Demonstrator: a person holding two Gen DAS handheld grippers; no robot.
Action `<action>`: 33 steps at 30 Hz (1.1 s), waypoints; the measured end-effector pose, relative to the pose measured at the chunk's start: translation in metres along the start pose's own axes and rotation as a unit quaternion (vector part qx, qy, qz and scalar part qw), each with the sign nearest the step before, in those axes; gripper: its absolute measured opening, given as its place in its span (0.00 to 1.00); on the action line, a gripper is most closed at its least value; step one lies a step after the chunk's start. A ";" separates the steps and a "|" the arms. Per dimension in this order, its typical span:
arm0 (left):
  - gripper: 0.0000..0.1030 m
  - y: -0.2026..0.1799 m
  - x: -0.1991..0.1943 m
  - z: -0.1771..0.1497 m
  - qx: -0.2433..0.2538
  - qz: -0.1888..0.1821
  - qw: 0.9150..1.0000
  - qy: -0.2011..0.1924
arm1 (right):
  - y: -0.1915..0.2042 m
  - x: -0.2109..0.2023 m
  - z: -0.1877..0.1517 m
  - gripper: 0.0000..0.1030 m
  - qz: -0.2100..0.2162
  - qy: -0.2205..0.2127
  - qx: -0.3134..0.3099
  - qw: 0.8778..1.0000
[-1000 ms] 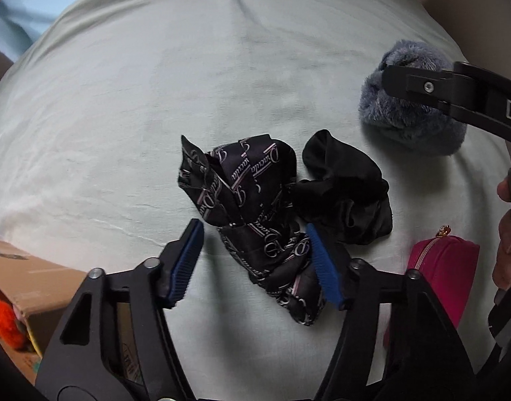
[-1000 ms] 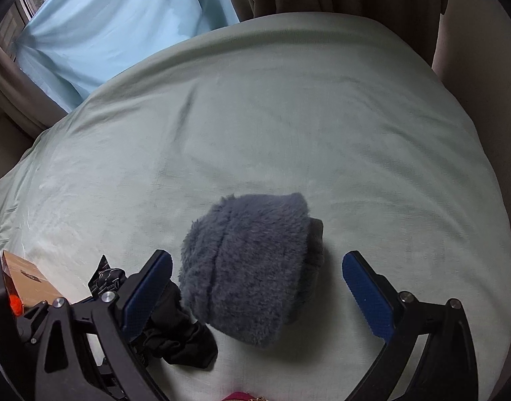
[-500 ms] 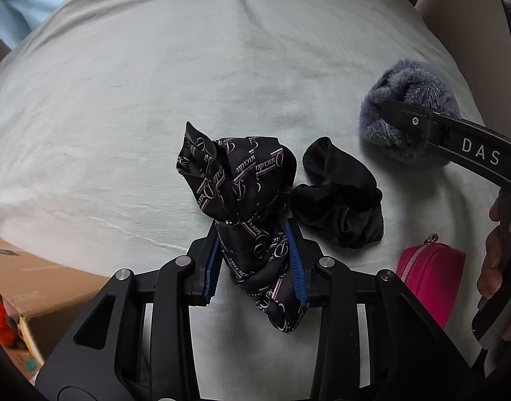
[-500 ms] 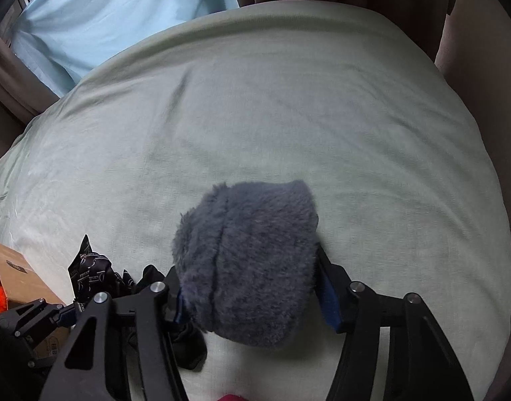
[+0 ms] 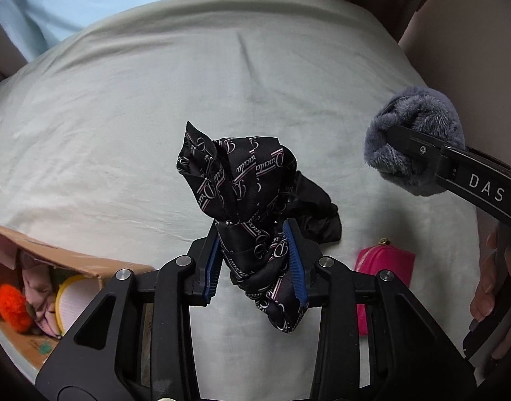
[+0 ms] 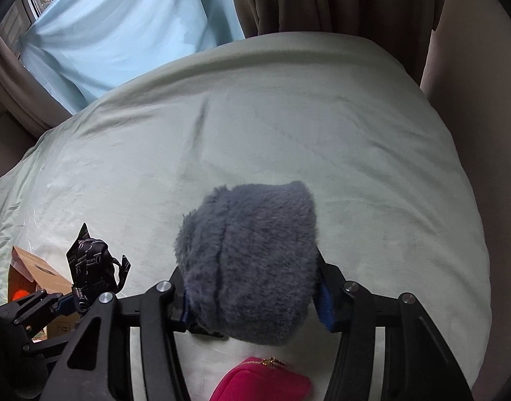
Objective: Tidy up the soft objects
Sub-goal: 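Carry the black scrunchie and grey ball over the cardboard box with both tools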
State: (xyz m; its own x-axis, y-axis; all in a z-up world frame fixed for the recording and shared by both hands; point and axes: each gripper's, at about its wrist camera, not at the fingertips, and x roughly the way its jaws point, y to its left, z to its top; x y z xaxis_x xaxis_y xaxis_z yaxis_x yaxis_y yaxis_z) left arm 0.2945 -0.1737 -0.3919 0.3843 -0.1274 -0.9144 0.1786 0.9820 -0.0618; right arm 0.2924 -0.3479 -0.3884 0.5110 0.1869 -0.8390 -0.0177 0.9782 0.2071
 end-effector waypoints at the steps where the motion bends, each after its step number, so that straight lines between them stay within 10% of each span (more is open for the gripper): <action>1: 0.31 -0.001 -0.010 -0.001 0.000 -0.001 1.000 -0.005 | 0.001 -0.011 0.001 0.49 0.002 -0.005 0.000 1.000; 18: 0.31 0.001 -0.207 -0.018 -0.010 -0.031 0.994 -0.104 | 0.063 -0.199 -0.001 0.49 0.007 -0.084 -0.010 0.996; 33: 0.31 0.137 -0.291 -0.053 -0.038 -0.027 0.994 -0.099 | 0.190 -0.253 -0.040 0.50 0.013 -0.091 -0.005 0.996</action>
State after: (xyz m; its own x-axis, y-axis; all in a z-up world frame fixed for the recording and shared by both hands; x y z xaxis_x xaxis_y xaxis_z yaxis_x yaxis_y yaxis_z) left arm 0.1590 0.0051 -0.1554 0.5488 -0.1984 -0.8121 0.1385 0.9796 -0.1458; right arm 0.1248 -0.2056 -0.1566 0.6571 0.1935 -0.7285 -0.0406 0.9742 0.2221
